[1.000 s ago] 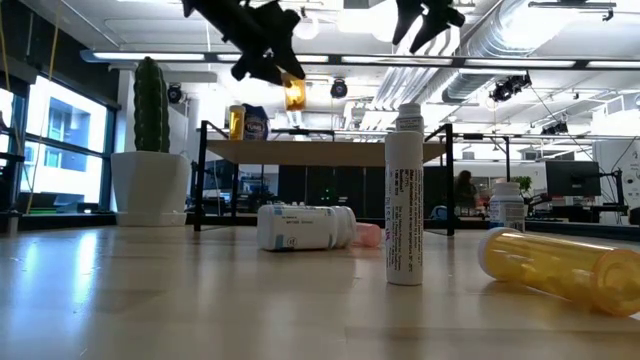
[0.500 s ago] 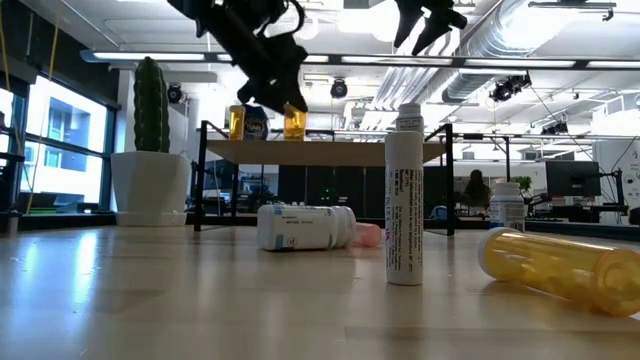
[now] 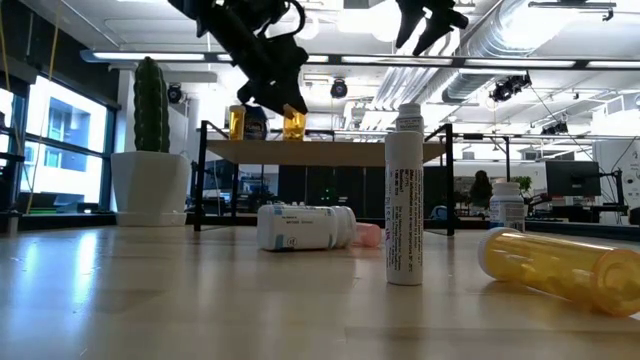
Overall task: Pick and place medicine bottles onto shelf by color
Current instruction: Put the big orange pill bottle on the shelf
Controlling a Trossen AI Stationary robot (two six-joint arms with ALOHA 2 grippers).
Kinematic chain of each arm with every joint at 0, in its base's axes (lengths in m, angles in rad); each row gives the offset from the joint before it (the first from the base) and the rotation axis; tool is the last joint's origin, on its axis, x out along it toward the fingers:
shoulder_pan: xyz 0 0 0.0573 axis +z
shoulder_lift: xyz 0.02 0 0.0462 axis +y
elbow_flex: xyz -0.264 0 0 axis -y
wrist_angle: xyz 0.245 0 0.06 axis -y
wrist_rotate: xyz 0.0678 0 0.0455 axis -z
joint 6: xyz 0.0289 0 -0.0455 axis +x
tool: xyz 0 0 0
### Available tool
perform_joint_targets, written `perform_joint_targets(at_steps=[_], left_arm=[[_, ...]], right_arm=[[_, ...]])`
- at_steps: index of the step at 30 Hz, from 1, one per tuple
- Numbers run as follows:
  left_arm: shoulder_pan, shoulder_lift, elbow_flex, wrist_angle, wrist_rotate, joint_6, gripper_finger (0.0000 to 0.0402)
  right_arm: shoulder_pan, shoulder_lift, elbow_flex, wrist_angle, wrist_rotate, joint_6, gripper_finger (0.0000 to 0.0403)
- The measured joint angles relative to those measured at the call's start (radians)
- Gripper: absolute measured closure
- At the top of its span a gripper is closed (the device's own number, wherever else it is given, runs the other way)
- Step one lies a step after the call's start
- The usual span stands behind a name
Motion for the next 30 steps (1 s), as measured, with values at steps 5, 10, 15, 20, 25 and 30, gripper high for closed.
perform_joint_targets(at_steps=[5,10,15,20,25,30], left_arm=[[-0.030,0.000,0.000,-0.001,-0.003,0.002,0.0197],[-0.035,0.000,0.000,-0.003,-0.030,0.012,0.0197],[-0.019,0.001,-0.001,-0.005,-0.055,0.012,0.0197],[-0.015,0.001,0.000,0.020,-0.053,0.032,0.0197],[-0.035,-0.002,0.014,0.016,-0.029,0.025,0.0197],[-0.050,-0.002,0.014,0.017,-0.030,0.024,0.0197]], right_arm=[[0.000,0.000,0.000,-0.008,-0.001,-0.002,0.0164],[0.000,0.000,0.000,-0.008,-0.001,-0.008,0.0164],[0.000,0.000,0.000,-0.008,-0.002,-0.008,0.0164],[0.000,0.000,0.000,-0.008,-0.002,-0.008,0.0164],[0.000,0.000,0.000,-0.008,-0.002,-0.008,0.0164],[0.000,0.000,0.000,-0.008,-0.002,-0.008,0.0164]])
